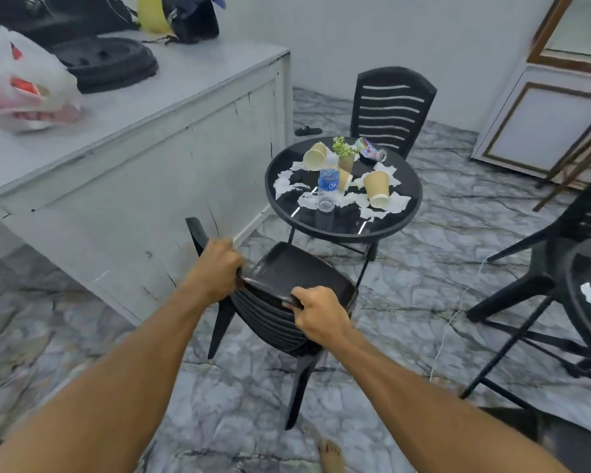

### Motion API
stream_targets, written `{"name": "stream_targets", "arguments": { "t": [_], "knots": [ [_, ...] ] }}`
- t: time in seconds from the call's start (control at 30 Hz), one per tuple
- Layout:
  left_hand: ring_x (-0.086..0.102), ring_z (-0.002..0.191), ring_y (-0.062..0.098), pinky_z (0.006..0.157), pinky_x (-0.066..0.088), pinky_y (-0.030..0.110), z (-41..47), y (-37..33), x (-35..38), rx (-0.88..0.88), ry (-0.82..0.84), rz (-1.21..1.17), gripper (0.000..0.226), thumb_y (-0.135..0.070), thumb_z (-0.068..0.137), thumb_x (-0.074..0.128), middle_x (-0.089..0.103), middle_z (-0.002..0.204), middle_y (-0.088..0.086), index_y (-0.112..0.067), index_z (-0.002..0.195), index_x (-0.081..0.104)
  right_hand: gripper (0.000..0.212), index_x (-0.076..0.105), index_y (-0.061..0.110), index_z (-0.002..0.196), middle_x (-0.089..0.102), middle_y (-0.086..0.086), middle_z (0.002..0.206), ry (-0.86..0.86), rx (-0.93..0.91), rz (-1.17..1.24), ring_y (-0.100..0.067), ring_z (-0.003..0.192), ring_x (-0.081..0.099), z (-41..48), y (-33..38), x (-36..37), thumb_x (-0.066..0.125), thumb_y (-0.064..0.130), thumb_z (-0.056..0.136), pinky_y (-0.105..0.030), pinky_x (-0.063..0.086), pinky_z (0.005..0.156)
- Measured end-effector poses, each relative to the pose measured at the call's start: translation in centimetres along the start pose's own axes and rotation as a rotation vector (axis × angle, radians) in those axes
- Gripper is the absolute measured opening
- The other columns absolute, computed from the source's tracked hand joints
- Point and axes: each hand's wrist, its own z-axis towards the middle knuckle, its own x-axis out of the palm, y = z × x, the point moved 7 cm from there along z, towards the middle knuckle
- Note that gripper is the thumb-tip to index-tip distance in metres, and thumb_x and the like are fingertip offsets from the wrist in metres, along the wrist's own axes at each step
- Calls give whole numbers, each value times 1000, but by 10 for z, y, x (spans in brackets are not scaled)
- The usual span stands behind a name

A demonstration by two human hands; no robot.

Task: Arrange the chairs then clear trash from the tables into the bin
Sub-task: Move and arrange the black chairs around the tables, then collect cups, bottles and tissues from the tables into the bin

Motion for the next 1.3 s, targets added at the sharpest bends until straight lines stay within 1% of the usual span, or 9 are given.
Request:
{"name": "stream_targets", "arguments": {
  "t": [0.23,0.4,0.53,0.63,0.7,0.8,0.93,1.17,1.3],
  "knots": [
    [61,68,34,62,49,38,-62,55,68,-241,109,44,26,5,55,77,64,65,10,-12,62,58,10,59,9,92,66,-15,83,180,-160,-108,-38,76,58,11,22,67,55,15,86,-45,49,64],
    [62,85,25,72,34,33,-57,40,81,-253,298,279,7,-18,75,67,67,81,1,-23,75,62,9,59,10,94,65,-14,81,136,-80,-104,-38,76,58,-10,7,73,56,13,86,-44,48,65],
    [63,90,22,84,40,32,-69,40,86,-285,338,301,8,-25,75,68,66,82,-4,-26,75,60,5,56,16,90,65,-9,84,163,18,-11,-35,80,59,-22,9,79,57,16,85,-41,50,66],
    [61,101,19,96,40,34,-64,33,84,-319,605,138,43,-55,60,80,68,95,-9,-31,96,71,27,63,26,103,68,-1,102,343,92,151,-24,95,62,-22,0,68,69,42,81,-38,53,81],
    [57,117,19,106,38,38,-56,15,74,-411,772,-251,84,-71,46,82,65,120,-10,-35,121,67,62,59,32,126,65,4,122,375,143,208,-16,111,59,-26,-17,43,69,62,73,-35,50,94],
    [56,121,19,106,42,38,-14,-16,49,-489,536,-666,91,-76,52,80,61,130,-4,-31,129,64,68,58,30,130,63,5,126,250,224,194,-15,116,57,-27,-59,-12,57,72,76,-37,47,99],
    [61,116,21,99,47,31,50,-64,27,-431,224,-501,61,-42,77,80,64,131,2,-21,131,63,44,65,19,120,68,-2,119,112,305,144,-22,110,62,-17,-117,-84,55,50,91,-41,50,95],
    [62,112,23,90,54,36,153,-130,19,-356,151,-414,54,-22,70,66,69,118,3,-17,124,66,45,61,18,128,64,-3,125,12,304,151,-21,115,59,25,-196,-164,64,40,90,-35,49,96],
    [55,124,20,97,51,35,201,-148,31,-421,107,-453,62,-27,74,70,62,134,1,-18,134,60,48,59,17,132,62,-5,127,34,307,147,-22,117,58,49,-242,-191,67,36,89,-36,48,99]
  ]
}}
